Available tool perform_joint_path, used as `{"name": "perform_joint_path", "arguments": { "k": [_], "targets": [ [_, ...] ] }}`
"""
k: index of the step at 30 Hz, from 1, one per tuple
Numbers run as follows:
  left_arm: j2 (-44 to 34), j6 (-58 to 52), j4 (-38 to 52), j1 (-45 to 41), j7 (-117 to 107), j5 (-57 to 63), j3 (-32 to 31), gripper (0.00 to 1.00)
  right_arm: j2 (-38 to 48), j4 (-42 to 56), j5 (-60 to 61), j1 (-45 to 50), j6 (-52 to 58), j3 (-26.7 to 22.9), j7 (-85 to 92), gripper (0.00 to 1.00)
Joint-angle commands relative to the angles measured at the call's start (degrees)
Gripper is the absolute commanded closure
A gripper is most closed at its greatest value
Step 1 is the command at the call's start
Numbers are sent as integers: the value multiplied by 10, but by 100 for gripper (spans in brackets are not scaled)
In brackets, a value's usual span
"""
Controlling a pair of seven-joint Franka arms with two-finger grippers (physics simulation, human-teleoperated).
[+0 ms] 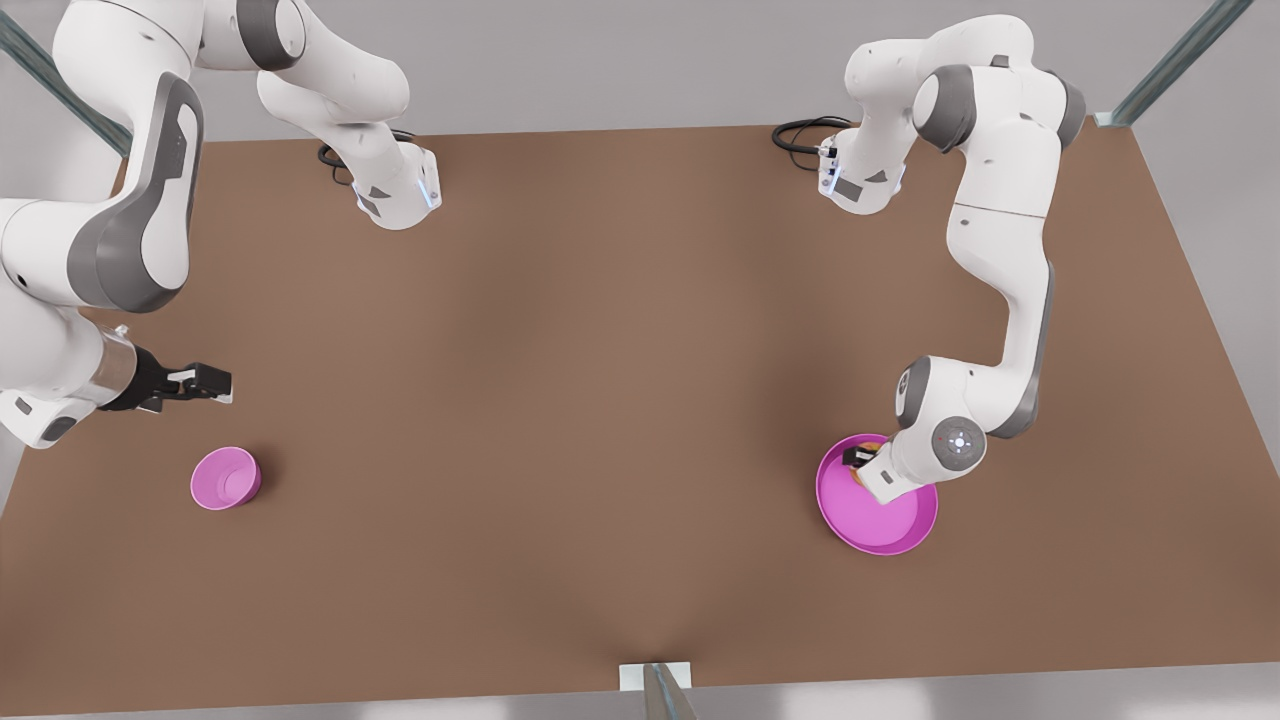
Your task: Use the left arm to pick up the apple from the plate, transfer it to the gripper of the right arm, and then use the right arm to place it into the bowl
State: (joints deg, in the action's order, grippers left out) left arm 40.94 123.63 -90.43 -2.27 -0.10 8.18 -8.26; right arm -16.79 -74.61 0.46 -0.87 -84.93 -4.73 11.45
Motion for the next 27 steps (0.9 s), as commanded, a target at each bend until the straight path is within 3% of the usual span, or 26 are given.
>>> {"name": "perform_joint_path", "arguments": {
  "k": [1,27],
  "targets": [
    [0,2,0,0,-3,1,0,0,1,1,0,0,0,0,-15,0],
    [21,21,-17,-1,-35,-1,1,0,-2,0,0,3,0,0,-16,0]
  ]
}}
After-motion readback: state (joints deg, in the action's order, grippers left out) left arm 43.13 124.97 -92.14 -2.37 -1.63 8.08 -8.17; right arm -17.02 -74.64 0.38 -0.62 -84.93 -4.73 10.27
